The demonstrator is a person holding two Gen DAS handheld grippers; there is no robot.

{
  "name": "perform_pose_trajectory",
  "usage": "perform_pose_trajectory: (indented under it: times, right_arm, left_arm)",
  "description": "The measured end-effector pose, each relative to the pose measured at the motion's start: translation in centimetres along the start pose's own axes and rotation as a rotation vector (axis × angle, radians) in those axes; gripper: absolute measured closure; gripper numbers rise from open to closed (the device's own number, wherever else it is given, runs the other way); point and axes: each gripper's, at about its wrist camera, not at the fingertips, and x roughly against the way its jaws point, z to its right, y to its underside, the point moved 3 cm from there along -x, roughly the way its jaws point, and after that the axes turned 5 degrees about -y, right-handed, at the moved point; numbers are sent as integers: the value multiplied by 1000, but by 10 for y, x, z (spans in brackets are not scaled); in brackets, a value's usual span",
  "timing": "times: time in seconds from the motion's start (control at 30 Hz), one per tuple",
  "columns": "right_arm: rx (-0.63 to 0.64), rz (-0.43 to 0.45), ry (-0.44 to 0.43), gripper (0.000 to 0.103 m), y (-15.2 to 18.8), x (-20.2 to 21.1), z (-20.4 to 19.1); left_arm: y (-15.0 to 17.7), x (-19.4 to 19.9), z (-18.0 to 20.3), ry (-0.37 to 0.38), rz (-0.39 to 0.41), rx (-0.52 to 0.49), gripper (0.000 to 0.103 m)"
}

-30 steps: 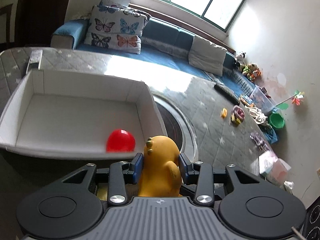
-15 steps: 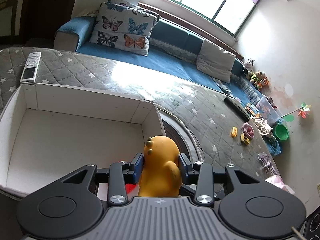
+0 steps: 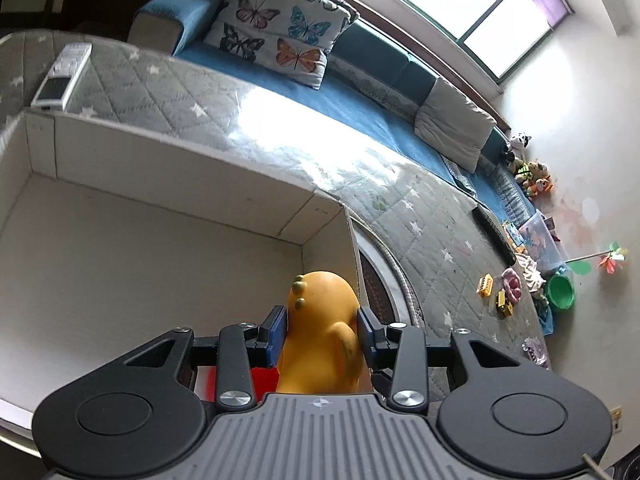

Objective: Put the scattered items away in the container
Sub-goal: 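Carry the orange duck into the box and open the left gripper, then withdraw the left gripper from the box toward the remaining toys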

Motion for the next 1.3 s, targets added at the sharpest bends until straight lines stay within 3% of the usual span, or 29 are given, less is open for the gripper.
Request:
perform_pose_trajectory:
  times: [0.37,0.53,0.9,1.3]
  right_arm:
    - [-28,21,32,53,7,13,10]
    - [-32,19,39,51,14,21,7]
    - [-50,22,62,49,30,41,1]
    - [-79,15,80,45,61,62,-23]
  left_arm:
    - [8,-4,6,-30,-4,-39,61]
    - [13,4,17,-57,27,-99,61]
    - [22,27,18,-55,70,-106,62]
    - [55,57,22,-56,113,-134,62]
